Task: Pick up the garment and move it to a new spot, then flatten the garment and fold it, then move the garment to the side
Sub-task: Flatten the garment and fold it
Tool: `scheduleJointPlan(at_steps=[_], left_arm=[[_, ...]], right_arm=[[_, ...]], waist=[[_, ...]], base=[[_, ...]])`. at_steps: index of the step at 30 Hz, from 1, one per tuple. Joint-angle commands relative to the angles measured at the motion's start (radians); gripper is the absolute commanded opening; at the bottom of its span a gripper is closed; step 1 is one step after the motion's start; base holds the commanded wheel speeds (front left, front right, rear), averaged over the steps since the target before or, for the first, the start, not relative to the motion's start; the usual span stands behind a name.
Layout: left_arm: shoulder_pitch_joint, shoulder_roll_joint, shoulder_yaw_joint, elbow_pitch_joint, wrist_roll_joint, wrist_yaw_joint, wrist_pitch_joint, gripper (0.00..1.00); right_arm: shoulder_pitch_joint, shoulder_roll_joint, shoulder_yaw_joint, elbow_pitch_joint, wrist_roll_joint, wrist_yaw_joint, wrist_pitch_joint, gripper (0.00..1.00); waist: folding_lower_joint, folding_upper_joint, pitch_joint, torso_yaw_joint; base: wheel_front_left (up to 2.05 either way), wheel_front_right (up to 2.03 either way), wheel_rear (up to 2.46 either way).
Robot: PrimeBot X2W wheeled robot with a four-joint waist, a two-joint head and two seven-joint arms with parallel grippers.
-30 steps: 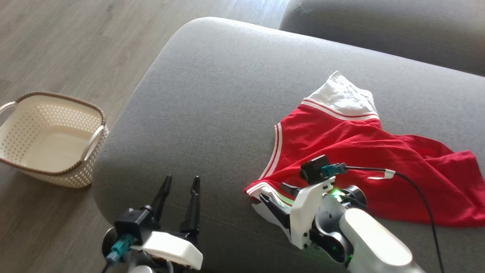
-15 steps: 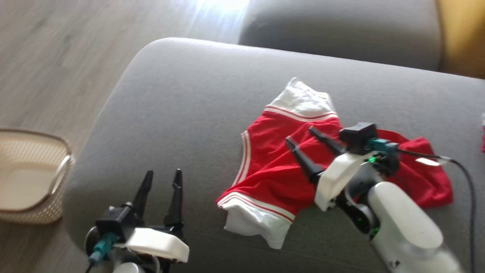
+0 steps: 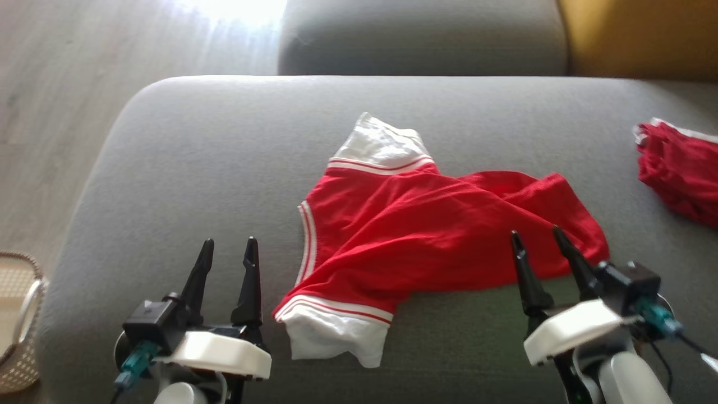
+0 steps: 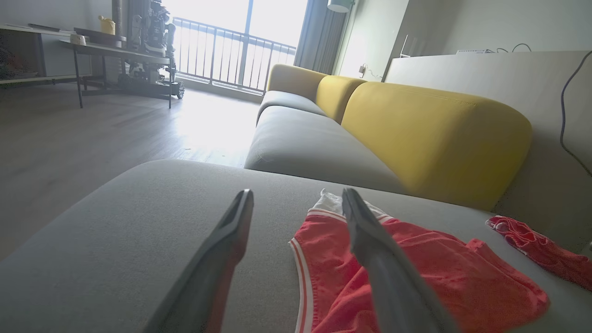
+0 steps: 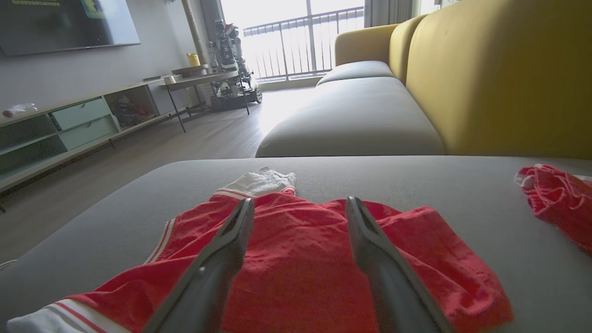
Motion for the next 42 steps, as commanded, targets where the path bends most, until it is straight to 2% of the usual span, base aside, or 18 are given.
scheduleJointPlan(at_steps=[1, 4, 12, 28, 36, 40, 42], left_arm=[[-0.038, -0.001, 0.039, -0.038, -0.01, 0.007, -0.005, 1.0], [-0.037, -0.001, 0.041, -0.036, -0.013, 0.009, -0.005, 1.0], [-0.035, -0.001, 0.041, -0.029, -0.011, 0.007, -0.005, 1.0], [-0.048, -0.001, 0.011, -0.027, -0.021, 0.008, -0.005, 1.0], [-0.101, -0.001, -0.019, -0.036, -0.026, 0.01, -0.005, 1.0], [-0.128, -0.001, -0.039, -0.032, -0.039, 0.013, -0.005, 1.0], [-0.139, -0.001, -0.049, -0.03, -0.046, 0.015, -0.005, 1.0]], right_arm=[[-0.025, 0.008, 0.013, -0.047, -0.015, 0.0, -0.022, 1.0], [0.004, 0.013, 0.005, -0.051, -0.05, 0.0, -0.041, 1.0], [-0.009, 0.016, 0.016, -0.048, -0.022, 0.0, -0.059, 1.0], [-0.034, 0.016, 0.017, -0.045, -0.024, 0.0, -0.052, 1.0], [-0.23, 0.016, 0.069, -0.05, -0.017, 0.0, 0.003, 1.0], [-0.376, 0.003, 0.076, 0.038, -0.006, 0.0, 0.088, 1.0], [-0.445, 0.005, 0.053, 0.111, 0.051, 0.0, 0.141, 1.0]], waist=[[0.0, -0.0001, 0.013, -0.021], [0.0, -0.0001, 0.02, -0.042], [0.0, -0.0001, 0.029, -0.072], [0.0, -0.0001, 0.05, -0.039], [0.0, -0.0001, 0.156, 0.041], [0.0, -0.0001, 0.211, 0.092], [0.0, -0.0001, 0.234, 0.117]], base=[[0.0, 0.0, 0.0], [0.0, 0.0, 0.0], [0.0, 0.0, 0.0], [0.0, 0.0, 0.0], [0.0, 0.0, 0.0], [0.0, 0.0, 0.0], [0.0, 0.0, 0.0]])
